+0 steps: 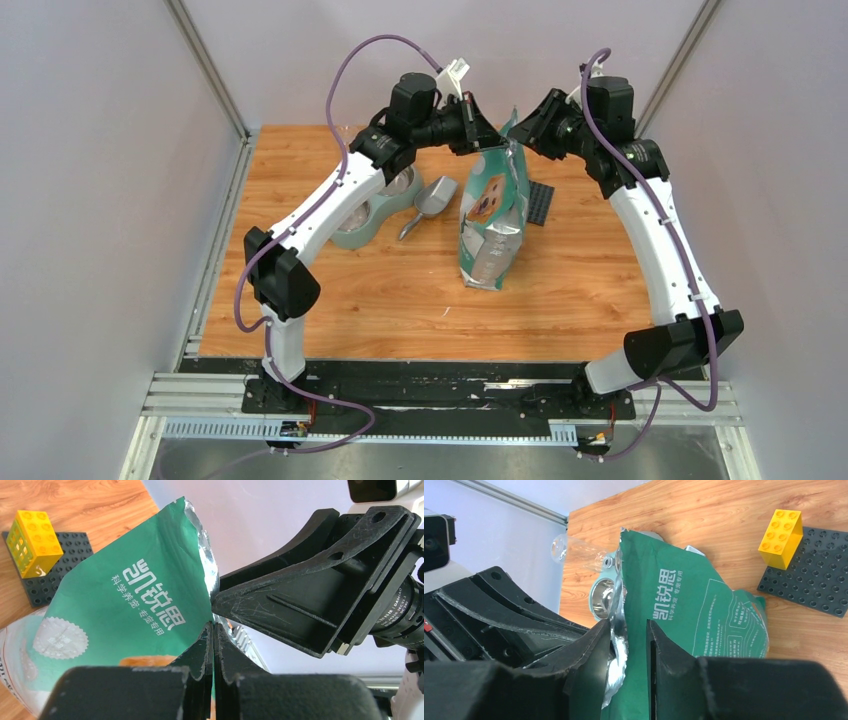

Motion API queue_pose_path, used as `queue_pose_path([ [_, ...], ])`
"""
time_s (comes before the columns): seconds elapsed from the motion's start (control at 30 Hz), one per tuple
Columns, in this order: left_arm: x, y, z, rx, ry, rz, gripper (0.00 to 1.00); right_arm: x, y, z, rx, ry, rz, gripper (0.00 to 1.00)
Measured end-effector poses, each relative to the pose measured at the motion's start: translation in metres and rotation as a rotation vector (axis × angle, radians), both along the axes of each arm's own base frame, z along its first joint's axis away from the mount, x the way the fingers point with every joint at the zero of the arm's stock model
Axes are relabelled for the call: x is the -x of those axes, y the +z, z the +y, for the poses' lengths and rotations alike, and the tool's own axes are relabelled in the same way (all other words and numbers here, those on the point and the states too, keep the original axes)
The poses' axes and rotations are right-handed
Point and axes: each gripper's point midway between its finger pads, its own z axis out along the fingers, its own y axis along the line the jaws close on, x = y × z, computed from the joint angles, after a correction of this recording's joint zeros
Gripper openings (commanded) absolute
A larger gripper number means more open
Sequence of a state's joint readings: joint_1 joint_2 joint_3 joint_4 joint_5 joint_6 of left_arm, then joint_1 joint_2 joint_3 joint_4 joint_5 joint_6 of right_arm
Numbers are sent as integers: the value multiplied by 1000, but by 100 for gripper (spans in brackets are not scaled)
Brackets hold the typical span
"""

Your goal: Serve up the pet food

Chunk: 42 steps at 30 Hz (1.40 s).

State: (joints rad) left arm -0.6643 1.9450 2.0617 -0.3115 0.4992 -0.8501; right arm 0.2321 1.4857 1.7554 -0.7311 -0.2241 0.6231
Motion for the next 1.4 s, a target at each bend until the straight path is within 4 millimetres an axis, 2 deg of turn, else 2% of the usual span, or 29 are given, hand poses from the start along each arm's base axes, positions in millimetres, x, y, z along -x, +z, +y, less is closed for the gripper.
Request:
queue_pose_path([
  [0.13, 1, 1, -1, 3, -6, 1, 0, 0, 3, 2, -14, 7, -5, 22],
  [0.33, 2, 2, -1, 9, -12, 1, 0, 0, 2, 6, -28, 23, -6, 20],
  [0.37, 2, 2, -1, 10, -14, 2, 0, 0, 2, 6, -29, 26, -6, 18],
  [0.43, 2, 2, -1, 10, -14, 3, 0, 0, 0, 8, -32, 37, -5, 2],
  [0.47, 2, 1, -1, 9, -14, 5, 0, -1, -2, 9, -34, 43, -6, 0],
  [0.67, -1, -5, 1, 0, -9, 16, 0, -3, -8, 13, -27, 74, -33, 0],
  [0.9, -5, -17, 2, -27, 9, 10, 0, -6, -16, 2, 87, 42, -62, 0],
  [1.2, -7, -13, 2, -32, 36, -26, 0, -3, -11, -14, 248, -14, -88, 0],
  [1.4, -8, -12, 2, -38, 44, -40, 0, -4, -10, -17, 301, -23, -98, 0],
])
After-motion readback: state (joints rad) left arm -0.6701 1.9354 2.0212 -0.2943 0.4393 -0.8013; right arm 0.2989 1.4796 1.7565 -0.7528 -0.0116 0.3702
